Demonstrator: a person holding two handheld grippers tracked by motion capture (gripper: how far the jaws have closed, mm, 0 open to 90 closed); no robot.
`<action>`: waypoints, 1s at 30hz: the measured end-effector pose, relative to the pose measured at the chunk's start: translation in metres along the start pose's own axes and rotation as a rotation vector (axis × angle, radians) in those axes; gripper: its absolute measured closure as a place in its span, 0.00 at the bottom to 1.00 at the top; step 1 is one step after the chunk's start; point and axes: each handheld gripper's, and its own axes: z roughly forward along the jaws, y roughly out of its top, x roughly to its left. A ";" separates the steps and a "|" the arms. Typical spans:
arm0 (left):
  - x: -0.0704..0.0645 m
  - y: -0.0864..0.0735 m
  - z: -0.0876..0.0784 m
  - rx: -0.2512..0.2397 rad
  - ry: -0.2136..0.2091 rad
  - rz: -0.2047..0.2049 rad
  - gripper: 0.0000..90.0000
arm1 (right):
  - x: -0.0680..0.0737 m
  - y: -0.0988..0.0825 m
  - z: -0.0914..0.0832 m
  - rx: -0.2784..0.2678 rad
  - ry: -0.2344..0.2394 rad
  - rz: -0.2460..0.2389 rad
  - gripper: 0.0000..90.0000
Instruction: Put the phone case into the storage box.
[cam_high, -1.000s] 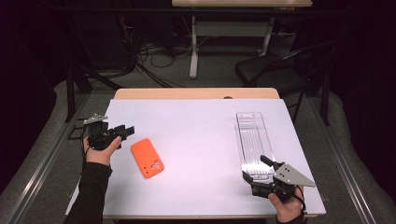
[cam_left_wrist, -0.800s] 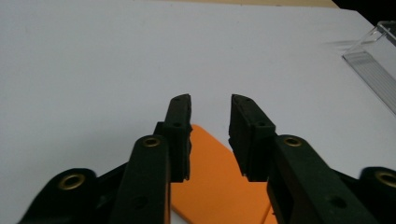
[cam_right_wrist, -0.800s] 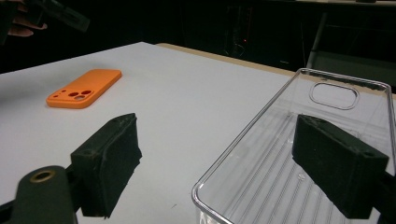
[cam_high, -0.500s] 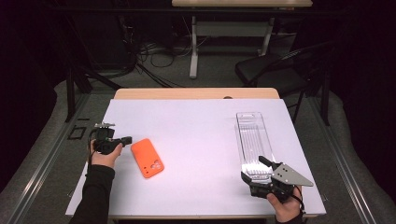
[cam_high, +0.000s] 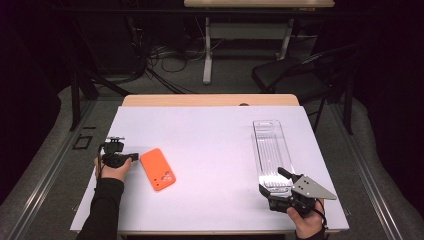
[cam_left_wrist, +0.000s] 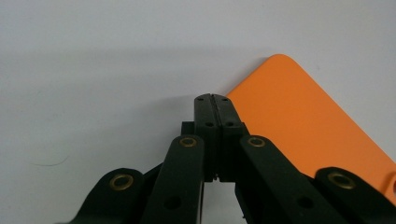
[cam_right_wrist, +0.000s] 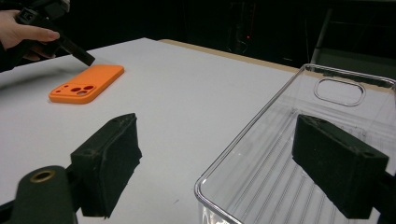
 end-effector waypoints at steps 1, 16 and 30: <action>0.000 0.000 0.001 -0.003 0.006 -0.004 1.00 | 0.000 0.000 0.000 0.001 -0.001 -0.001 0.16; -0.001 0.004 0.014 -0.002 -0.002 -0.016 1.00 | -0.001 -0.001 0.001 -0.001 -0.001 0.004 0.16; -0.019 0.007 0.026 -0.026 -0.057 0.037 1.00 | -0.001 -0.002 0.002 0.009 0.005 0.007 0.16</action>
